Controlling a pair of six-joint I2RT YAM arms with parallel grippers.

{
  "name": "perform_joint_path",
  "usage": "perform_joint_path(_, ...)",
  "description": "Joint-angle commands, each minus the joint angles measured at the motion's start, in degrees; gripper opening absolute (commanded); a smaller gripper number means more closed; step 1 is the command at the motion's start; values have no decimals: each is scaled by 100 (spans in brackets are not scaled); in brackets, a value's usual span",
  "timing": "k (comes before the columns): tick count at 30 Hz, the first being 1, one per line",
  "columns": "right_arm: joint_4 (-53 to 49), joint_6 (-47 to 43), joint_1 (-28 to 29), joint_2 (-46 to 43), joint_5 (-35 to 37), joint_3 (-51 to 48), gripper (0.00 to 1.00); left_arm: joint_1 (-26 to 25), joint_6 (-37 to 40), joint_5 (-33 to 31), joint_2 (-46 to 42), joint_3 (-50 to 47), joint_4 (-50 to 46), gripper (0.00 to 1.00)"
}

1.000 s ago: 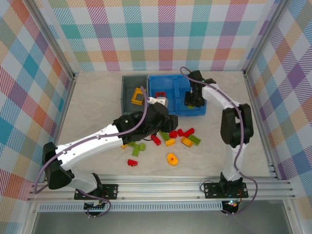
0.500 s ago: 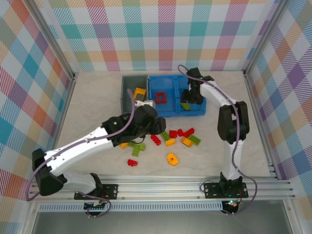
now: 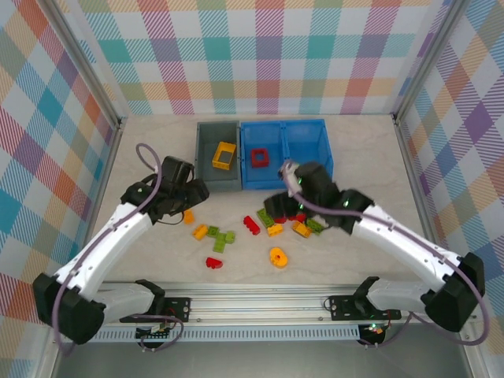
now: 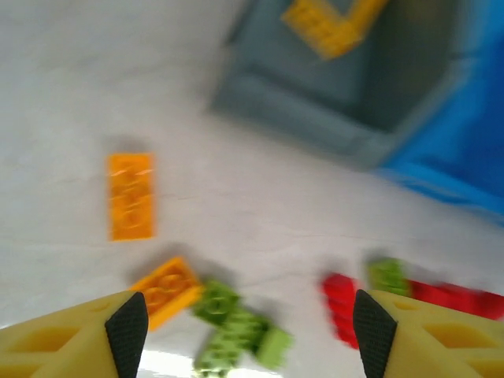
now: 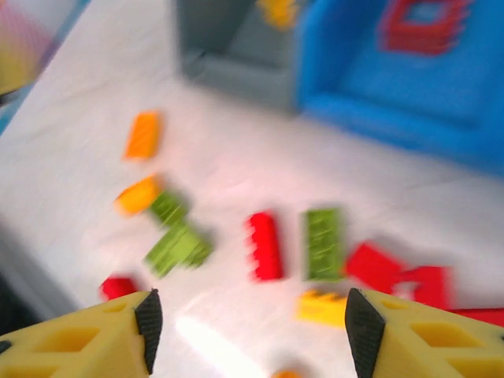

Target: Sort the legos into containers by color

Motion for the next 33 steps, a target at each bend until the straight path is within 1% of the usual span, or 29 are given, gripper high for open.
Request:
perform_joint_path(1,865,258,696,-234,-2,-590,69,437,320,407,470,-339,164,77)
perform_joint_path(3,975,313,1054,-215,53,-696,72,614,584,407,933,-350,448,79)
perform_joint_path(5,1079,347,1281,-110,54,-707,75,686,759,365,1358,-313,627,79)
perform_joint_path(9,1434,411,1620,45,37,-687,79,715,854,-51,2023,-257,601,76)
perform_joint_path(13,1837,323,1959,120,183,-581,83,724,918,-201,2337,-370,784,72)
perform_joint_path(17,1833,118,2317,560,631,-179,83,739,1020,-340,2501,-432,963,70)
perform_joint_path(20,1929,97,2440,827,704,25,83,754,1148,-397,2679,-438,1183,65)
perform_joint_path(25,1918,168,2521,1016,771,227,82,768,1180,-511,2890,-461,1225,53)
perform_joint_path(29,1918,224,2519,1038,854,226,81,768,1128,-519,2839,-590,1306,50)
perform_joint_path(31,1882,226,2520,1059,871,252,80,768,1124,-479,2782,-661,1410,43)
perform_joint_path(33,1831,221,2520,1054,918,280,80,760,1117,-462,2693,-682,1422,33)
